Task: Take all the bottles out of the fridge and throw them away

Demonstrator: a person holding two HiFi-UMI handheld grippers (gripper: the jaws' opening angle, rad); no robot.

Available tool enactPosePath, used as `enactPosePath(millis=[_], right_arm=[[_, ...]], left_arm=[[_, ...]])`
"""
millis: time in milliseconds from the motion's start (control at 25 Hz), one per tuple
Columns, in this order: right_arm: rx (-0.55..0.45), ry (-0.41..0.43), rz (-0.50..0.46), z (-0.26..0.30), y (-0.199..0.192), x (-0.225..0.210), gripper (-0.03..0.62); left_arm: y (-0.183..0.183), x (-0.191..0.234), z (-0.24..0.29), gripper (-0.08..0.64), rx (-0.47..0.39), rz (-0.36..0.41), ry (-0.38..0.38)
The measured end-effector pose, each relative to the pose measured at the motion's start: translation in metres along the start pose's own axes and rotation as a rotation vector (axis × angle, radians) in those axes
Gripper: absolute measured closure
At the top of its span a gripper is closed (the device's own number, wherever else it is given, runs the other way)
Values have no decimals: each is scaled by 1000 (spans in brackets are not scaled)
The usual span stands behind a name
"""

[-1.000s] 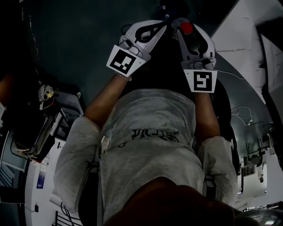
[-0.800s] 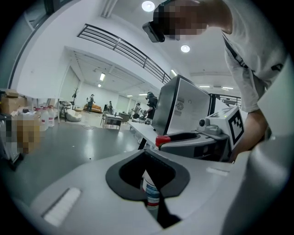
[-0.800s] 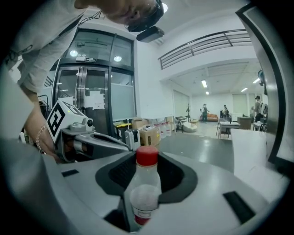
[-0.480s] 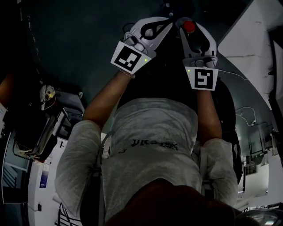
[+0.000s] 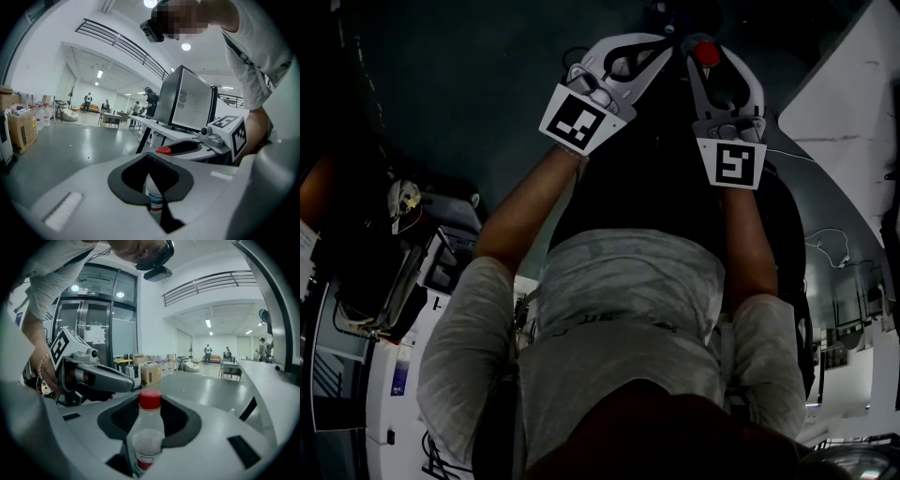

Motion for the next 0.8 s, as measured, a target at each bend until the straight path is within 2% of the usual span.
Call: enactPosePath(millis=[360, 800], right_arm=[[25, -15, -11, 16, -41, -5, 445], [46, -30, 10, 22, -81, -19, 445]], left_arm=[[-33, 8, 23, 551, -3, 12, -13], [-70, 14, 43, 551, 24, -14, 21]])
Point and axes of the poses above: the fingertips, and each gripper's own axes: z forward along the fingers, x to its left, y out of its top, the point moved 6 cm from there along -z, backward along the fingers, and after that the axes turned 10 degrees about y, right-handed, at the moved point
